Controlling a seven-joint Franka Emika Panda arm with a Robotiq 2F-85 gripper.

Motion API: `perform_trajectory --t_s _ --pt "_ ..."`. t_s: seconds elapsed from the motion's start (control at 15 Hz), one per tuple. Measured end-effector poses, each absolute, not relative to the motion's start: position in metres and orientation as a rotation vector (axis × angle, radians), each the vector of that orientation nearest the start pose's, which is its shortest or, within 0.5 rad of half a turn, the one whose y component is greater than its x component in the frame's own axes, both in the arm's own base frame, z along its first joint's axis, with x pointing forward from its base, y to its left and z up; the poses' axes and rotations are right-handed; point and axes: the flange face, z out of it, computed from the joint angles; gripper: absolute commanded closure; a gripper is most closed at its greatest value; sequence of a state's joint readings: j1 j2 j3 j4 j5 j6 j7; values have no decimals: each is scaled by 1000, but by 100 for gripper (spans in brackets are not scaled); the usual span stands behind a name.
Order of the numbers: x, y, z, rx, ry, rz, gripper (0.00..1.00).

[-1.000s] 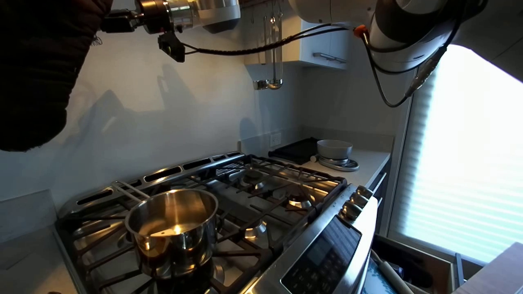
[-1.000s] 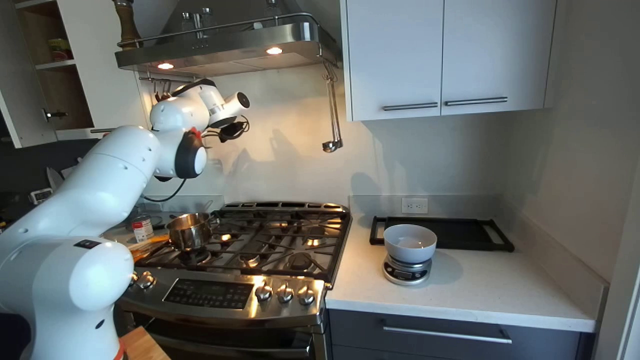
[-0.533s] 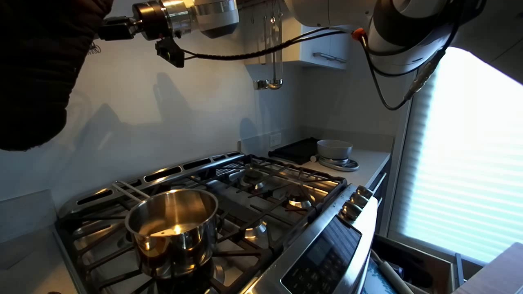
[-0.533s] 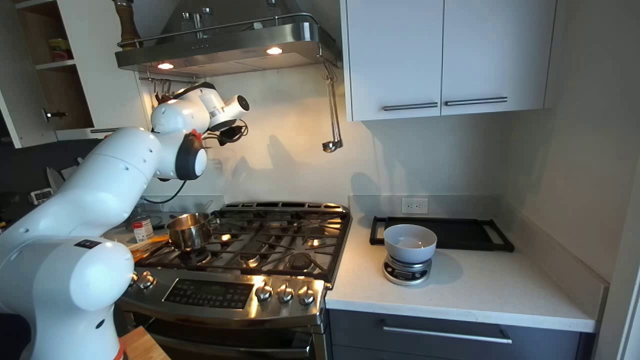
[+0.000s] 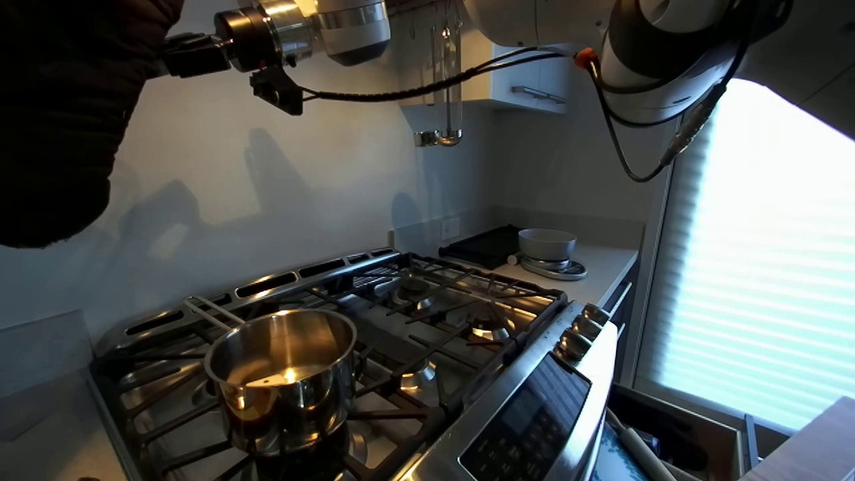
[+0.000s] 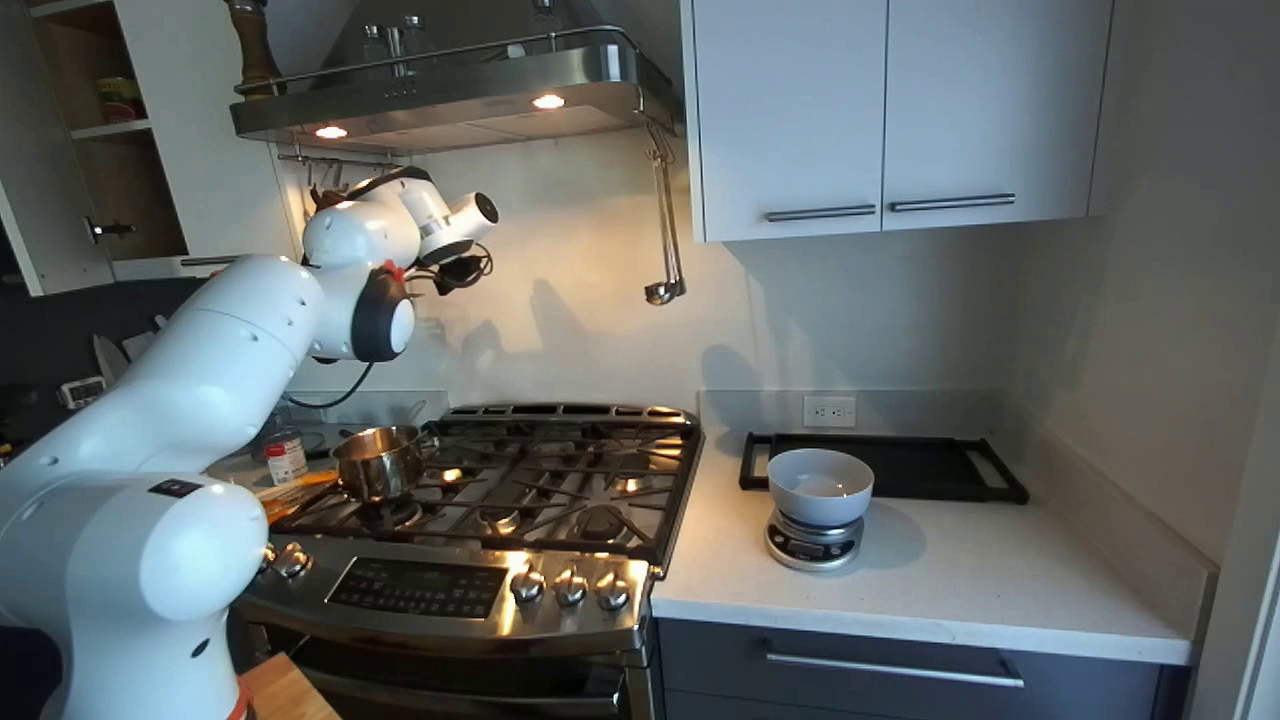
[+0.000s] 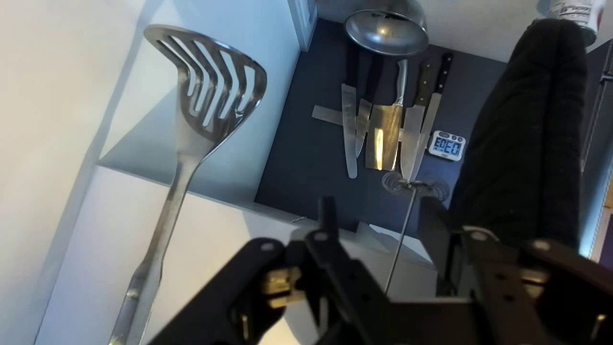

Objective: Hang the masher on the hook above the stove.

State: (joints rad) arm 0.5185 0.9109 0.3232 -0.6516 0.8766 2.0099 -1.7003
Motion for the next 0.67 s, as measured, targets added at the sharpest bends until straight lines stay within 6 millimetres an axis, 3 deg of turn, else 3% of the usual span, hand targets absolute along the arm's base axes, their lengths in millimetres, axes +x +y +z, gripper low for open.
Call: perform_trajectory --t_s 0.13,0.2,0.4,0.67 --pt "607 526 537 -1005 -1884 -1077 4" --pt "608 524 538 -1009 -1891 -1075 1" --pt "613 514 537 -1053 -1890 -1021 0" --pt "630 487 539 -1204 -1880 -937 0"
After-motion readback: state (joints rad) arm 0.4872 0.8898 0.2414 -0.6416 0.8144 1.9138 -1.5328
